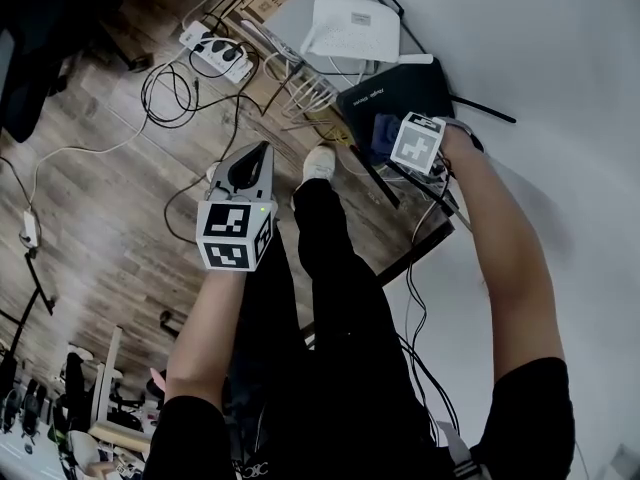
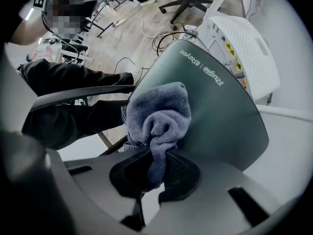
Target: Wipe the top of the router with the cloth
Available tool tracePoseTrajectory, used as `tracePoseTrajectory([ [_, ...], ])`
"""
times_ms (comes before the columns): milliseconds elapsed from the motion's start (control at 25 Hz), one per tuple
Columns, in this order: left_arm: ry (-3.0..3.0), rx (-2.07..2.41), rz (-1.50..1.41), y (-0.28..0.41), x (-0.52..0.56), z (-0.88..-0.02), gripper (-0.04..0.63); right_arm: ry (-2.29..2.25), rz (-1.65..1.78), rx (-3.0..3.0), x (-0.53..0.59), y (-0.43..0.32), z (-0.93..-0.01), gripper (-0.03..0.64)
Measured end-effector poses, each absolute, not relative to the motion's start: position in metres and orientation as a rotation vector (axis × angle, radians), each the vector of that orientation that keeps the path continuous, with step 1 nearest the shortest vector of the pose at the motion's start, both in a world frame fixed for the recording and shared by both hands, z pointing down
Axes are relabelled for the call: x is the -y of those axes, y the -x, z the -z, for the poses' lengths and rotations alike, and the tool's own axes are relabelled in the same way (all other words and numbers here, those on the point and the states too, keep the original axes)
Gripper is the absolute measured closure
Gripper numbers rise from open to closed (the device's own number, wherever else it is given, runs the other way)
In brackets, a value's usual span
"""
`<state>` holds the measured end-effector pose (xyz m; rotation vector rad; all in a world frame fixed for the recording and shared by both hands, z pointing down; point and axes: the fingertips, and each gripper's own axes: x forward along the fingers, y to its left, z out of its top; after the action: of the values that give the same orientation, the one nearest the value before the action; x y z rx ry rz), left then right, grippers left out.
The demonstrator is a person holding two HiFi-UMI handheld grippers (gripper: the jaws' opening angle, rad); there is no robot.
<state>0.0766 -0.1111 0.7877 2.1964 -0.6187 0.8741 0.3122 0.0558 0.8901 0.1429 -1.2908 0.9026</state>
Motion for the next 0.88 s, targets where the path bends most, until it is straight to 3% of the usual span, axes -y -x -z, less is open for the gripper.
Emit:
tracePoseTrajectory([
  [880,-2.171,0.675,-0.835,-0.082,0.126,-0.783,0.601,-0.165,-0.875,1.100,-0.054,-0.379,-0.898,0.604],
])
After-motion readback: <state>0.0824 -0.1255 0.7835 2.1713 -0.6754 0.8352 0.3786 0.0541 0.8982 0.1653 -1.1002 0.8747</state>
